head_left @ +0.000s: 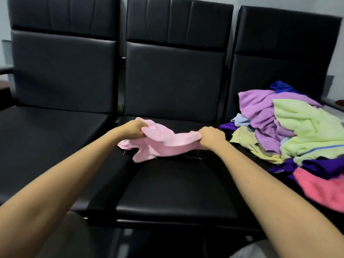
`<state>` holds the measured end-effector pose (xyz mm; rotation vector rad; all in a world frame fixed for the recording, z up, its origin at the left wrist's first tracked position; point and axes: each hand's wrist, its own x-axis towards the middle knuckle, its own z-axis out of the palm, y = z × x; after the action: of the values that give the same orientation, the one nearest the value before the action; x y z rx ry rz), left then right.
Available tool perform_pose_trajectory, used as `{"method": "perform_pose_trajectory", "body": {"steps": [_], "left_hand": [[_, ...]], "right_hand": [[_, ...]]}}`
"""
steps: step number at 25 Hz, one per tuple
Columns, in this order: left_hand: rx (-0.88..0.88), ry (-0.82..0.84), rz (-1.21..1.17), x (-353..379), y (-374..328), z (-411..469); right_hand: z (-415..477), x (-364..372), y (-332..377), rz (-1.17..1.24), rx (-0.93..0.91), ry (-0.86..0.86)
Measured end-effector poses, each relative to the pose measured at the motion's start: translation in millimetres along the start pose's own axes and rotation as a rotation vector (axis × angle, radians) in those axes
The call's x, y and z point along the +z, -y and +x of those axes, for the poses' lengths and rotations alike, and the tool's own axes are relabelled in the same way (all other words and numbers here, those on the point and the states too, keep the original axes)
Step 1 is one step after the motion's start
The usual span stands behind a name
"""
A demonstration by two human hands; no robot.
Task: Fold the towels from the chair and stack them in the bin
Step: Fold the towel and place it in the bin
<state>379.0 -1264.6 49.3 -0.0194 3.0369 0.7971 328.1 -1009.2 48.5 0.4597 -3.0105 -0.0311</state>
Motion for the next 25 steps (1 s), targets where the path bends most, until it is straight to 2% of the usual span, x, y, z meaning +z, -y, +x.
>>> {"method": "perform_pose_trajectory", "body": {"steps": [3, 5, 7, 9, 11, 13, 15, 17, 19, 21, 22, 23, 24, 25], "left_hand": [[0.028, -0.196, -0.262, -30.8, -19.4, 0.3], [0.085, -0.255, -0.276, -50.2, -34.0, -5.9], [0.161, -0.179, -0.21, -64.5, -41.9, -14.9], [0.173, -0.015, -0.119, -85.4, -45.0, -29.5], [0.137, 0.153, 0.135, -101.3, -43.8, -34.4], [0.068, 0.274, 0.415, -104.7, -47.6, -36.8], [0.0, 0.442, 0.501, -94.1, -51.2, -33.8], [-0.09, 0.631, 0.428, -78.6, -51.2, -31.5], [-0.172, 0.794, 0.208, -65.3, -47.9, -25.2], [-0.215, 0.856, 0.106, -56.2, -44.4, -7.0], [-0.199, 0.797, 0.184, -52.6, -41.9, 5.9], [-0.177, 0.646, 0.3, -53.7, -42.7, 20.9], [-0.149, 0.396, 0.384, -57.5, -41.9, 38.7], [-0.122, 0.099, 0.36, -67.6, -44.0, 55.2]], "right_hand": [[-3.8, -33.7, -2.7, 0.363, 0.026, -0.041], [-10.6, -65.2, 0.3, 0.467, -0.008, -0.087], [-20.5, -95.4, 0.2, 0.547, -0.056, -0.094], [-31.2, -121.9, -2.5, 0.691, -0.125, -0.048], [-35.8, -137.6, -7.5, 0.574, -0.231, 0.143], [-31.9, -131.1, -9.2, 0.367, -0.202, 0.492], [-23.9, -107.7, -10.7, 0.256, -0.069, 0.827], [-17.5, -82.6, -11.7, 0.178, 0.041, 0.947], [-8.9, -65.6, -14.4, 0.103, 0.063, 0.871], [5.9, -60.1, -21.1, 0.126, 0.027, 0.557], [15.1, -60.6, -24.0, 0.197, 0.025, 0.374], [28.1, -65.5, -27.1, 0.298, 0.057, 0.208], [41.1, -72.7, -28.4, 0.403, 0.104, 0.068], [54.5, -84.9, -28.6, 0.481, 0.143, -0.063]]}}
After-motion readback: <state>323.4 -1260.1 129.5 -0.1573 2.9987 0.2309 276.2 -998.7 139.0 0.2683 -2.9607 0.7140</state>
